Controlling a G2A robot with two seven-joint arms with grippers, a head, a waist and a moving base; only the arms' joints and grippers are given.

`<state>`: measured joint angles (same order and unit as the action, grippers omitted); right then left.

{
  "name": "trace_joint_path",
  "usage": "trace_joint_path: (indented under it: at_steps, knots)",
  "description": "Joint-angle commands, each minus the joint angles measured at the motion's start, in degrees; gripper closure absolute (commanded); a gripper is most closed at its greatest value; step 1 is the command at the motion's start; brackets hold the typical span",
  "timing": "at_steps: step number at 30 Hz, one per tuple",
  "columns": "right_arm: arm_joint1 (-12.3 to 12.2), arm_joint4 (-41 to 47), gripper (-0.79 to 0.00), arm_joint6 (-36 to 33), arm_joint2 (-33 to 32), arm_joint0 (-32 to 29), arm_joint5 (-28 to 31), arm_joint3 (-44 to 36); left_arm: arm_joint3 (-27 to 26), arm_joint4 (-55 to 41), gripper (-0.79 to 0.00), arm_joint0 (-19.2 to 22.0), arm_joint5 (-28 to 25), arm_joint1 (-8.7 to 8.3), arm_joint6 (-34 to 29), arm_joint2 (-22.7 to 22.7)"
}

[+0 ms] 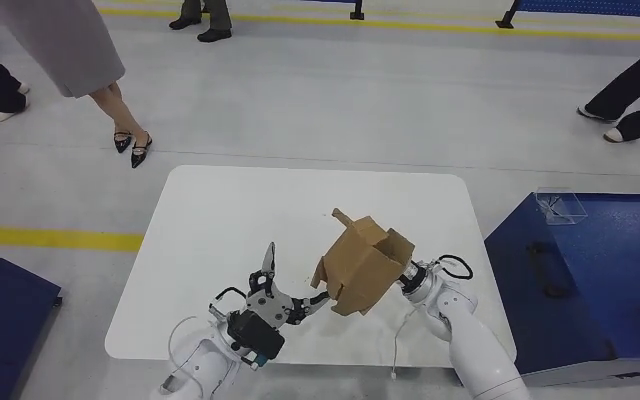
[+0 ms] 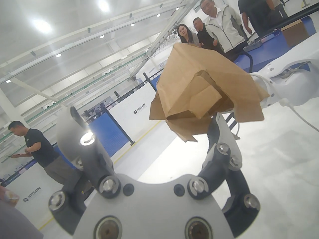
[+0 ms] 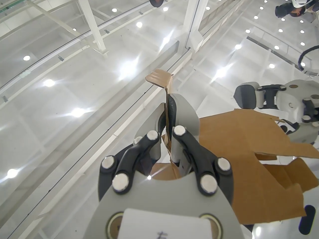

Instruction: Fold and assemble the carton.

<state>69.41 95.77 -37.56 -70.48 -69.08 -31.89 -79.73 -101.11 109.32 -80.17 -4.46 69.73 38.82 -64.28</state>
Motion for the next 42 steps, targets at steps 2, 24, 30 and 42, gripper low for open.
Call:
trace_joint_path:
  at_steps: [2,24,30,42]
  knots:
    - [0.15,-0.55,0.0,-0.28,0.34,-0.29,0.62,-0.03,-0.29,1.08,-0.785,0.45,0.7,0.12,-1.24,0.63]
    - [0.9,-2.26,0.0,-0.31,0.34,-1.05,2.84,-0.62,-0.12,2.97,-0.283,1.68,3.96,0.84,-4.2,3.2]
    - [1.02,-2.74,0.0,-0.72,0.26,-1.17,2.6,-0.69,-0.1,2.59,-0.249,1.61,4.26,0.96,-4.56,3.37]
    - [0.95,-5.0,-0.785,-1.16,0.54,-1.32,1.53,-1.14,-2.42,1.3,0.0,0.43,2.77,0.94,-3.66,3.43]
